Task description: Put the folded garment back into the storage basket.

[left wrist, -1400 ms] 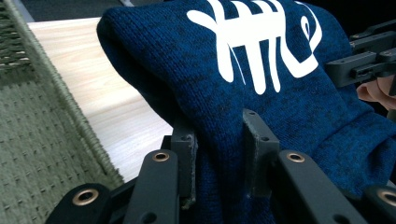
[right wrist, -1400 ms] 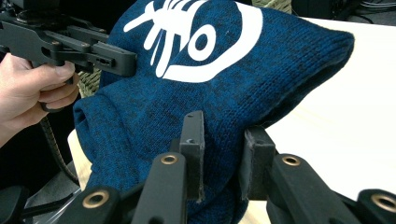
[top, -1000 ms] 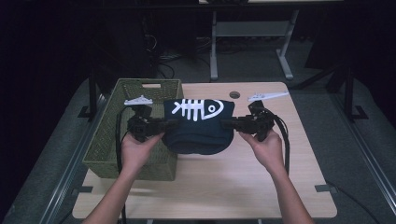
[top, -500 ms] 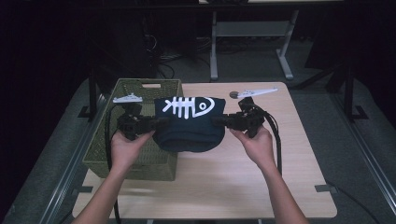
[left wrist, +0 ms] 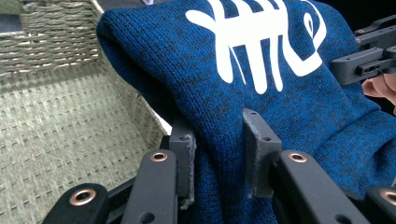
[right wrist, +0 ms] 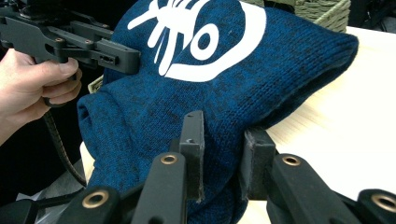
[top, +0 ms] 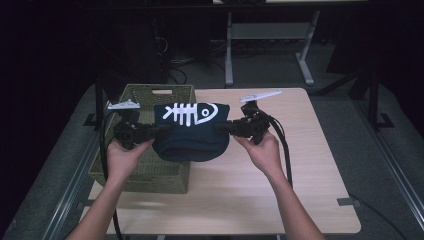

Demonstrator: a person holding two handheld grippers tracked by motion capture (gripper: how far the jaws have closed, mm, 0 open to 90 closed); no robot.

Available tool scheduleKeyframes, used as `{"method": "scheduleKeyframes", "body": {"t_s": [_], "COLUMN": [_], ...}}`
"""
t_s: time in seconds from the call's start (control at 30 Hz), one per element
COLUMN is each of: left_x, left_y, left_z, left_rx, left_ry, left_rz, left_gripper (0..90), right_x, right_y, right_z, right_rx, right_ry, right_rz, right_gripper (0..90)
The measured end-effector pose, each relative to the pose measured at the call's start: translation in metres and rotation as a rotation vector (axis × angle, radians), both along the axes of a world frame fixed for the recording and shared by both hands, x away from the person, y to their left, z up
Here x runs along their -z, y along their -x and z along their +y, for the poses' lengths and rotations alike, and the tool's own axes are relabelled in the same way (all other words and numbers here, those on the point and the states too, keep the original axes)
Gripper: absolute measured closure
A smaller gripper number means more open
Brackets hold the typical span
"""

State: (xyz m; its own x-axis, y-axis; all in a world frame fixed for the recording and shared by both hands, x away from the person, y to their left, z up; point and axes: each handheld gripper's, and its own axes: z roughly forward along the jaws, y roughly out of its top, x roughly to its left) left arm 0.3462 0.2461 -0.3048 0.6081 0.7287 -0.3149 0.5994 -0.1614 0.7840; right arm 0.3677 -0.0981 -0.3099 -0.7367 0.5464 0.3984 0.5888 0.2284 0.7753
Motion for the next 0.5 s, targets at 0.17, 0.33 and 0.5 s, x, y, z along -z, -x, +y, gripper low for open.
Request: {"method": "scheduleKeyframes", "body": {"t_s": [0.17, 0.33, 0.5], "left_x": [-0.002, -0.004, -0.002], "left_y": [0.000, -0.002, -0.004], "left_z": [0.008, 0.016, 0.025], "left_rx": [-0.007, -0.007, -0.005], "left_ry": [0.002, -0.006, -0.009], "left_rz": [0.003, -0.002, 0.008], "left_gripper": [68.4, 68.4, 68.3], "right_x": [-0.002, 0.000, 0.002], "right_y": [-0.003, -0.006, -0.008], "right_z": [0.009, 0.017, 0.025], "right_rx": [-0.009, -0.014, -0.020], "right_ry": [0.000, -0.005, -0.006], "right_rz": [-0.006, -0.007, 0.001], "right_gripper": [73.8, 73.8, 73.7]}}
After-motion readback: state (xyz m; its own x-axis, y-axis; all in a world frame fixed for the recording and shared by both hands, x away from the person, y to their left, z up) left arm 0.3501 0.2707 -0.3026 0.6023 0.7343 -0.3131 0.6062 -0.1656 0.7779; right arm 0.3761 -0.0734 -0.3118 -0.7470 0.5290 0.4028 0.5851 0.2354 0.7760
